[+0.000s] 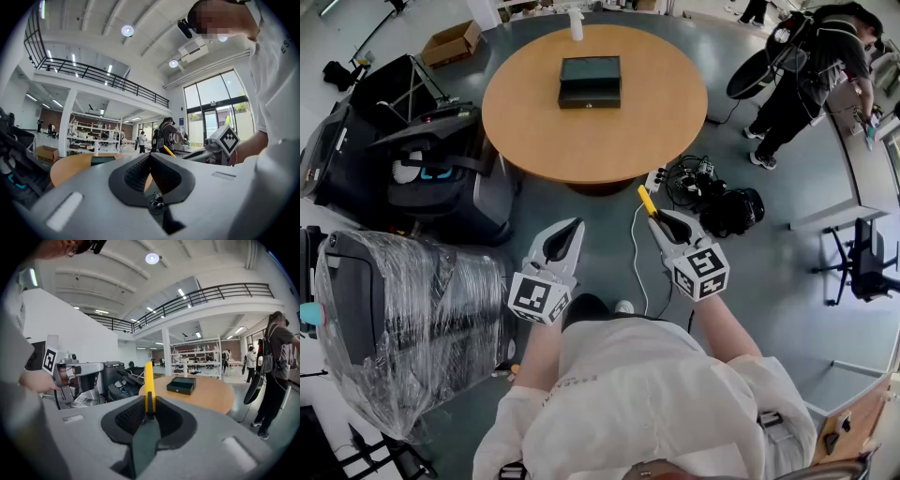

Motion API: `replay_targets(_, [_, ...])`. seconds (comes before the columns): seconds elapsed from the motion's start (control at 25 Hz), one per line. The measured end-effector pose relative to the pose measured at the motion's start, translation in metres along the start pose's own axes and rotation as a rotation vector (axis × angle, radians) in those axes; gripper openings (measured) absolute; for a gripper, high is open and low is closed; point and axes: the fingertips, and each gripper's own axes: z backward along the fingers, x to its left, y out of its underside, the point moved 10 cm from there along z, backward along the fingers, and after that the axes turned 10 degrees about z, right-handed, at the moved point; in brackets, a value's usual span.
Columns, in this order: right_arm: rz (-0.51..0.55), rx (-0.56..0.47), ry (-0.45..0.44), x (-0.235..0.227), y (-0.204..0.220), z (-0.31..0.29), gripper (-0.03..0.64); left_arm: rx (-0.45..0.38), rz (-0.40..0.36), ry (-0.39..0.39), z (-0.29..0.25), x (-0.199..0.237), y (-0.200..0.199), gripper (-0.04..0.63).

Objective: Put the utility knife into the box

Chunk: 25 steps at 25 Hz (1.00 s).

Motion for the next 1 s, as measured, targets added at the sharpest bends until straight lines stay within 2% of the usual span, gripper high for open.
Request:
replay_targets(0.2, [-0.024,-0.008,-0.004,-0.016,-0.001,-0.022,0.06,0.021,-0.033,0.006,-0.024,0.017,-0.004,0.017])
replay_targets(0.4, [-0.076,-0.013,-0.012,-0.029,-0.006,-0.059,0.06,0.022,-0.004,0.014,-0.046,0.055,-0.005,0.017])
replay_targets(0.6, [-0.081,-0.012,0.039,-0.05,-0.024,-0.118,0.06,0.023,0.039,0.038,-0.084,0.125,-0.019,0.017])
replay_targets(0.84, [-0.096,0.003,0.096,-0.072,-0.059,-0.197,0.06,0.031,0.063,0.13,-0.143,0.21,-0.046,0.017])
replay_targets(1.0, [-0.084,0.019,0.134,-0.085,-0.076,-0.243,0.06,0.043,0.067,0.166,-0.17,0.258,-0.061,0.017])
